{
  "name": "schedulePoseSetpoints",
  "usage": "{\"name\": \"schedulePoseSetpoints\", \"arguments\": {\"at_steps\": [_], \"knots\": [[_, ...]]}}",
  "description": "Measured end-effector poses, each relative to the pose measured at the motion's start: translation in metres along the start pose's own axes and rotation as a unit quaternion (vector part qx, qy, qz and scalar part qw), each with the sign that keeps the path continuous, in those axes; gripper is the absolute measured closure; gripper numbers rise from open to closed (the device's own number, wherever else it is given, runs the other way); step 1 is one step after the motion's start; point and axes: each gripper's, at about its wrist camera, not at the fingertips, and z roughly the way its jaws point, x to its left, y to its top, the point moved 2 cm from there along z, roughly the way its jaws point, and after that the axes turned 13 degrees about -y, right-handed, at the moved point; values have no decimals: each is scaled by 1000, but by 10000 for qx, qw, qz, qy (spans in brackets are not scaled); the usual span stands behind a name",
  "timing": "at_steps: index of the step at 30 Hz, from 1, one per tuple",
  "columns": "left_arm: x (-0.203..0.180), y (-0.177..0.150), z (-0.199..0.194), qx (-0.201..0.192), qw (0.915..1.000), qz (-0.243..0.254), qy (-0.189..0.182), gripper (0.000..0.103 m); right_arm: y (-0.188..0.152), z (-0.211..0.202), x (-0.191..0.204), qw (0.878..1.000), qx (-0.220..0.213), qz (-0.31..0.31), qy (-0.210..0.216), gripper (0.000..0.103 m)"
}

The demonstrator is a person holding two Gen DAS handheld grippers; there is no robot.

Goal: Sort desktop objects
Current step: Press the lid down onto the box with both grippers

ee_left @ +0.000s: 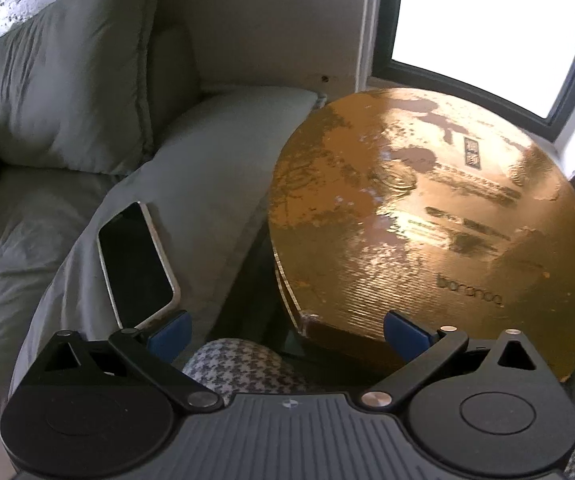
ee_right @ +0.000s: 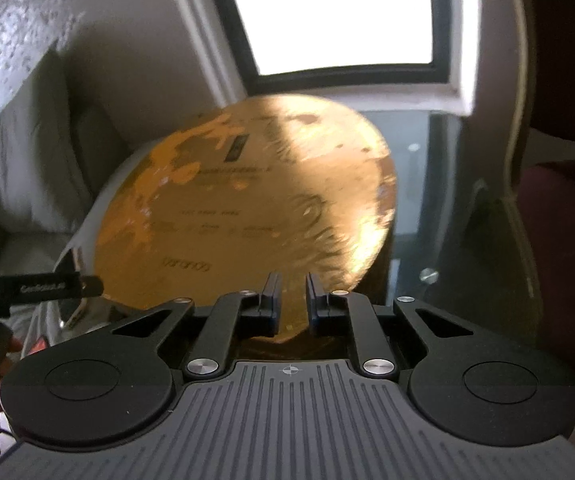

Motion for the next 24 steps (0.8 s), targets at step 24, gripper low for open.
{"name": "schedulePoseSetpoints", "arguments": {"at_steps": [24], "knots": [[6, -3, 28, 368, 9987, 194, 285, 1, -5, 42, 30, 9943, 708, -727, -331, 84]]}}
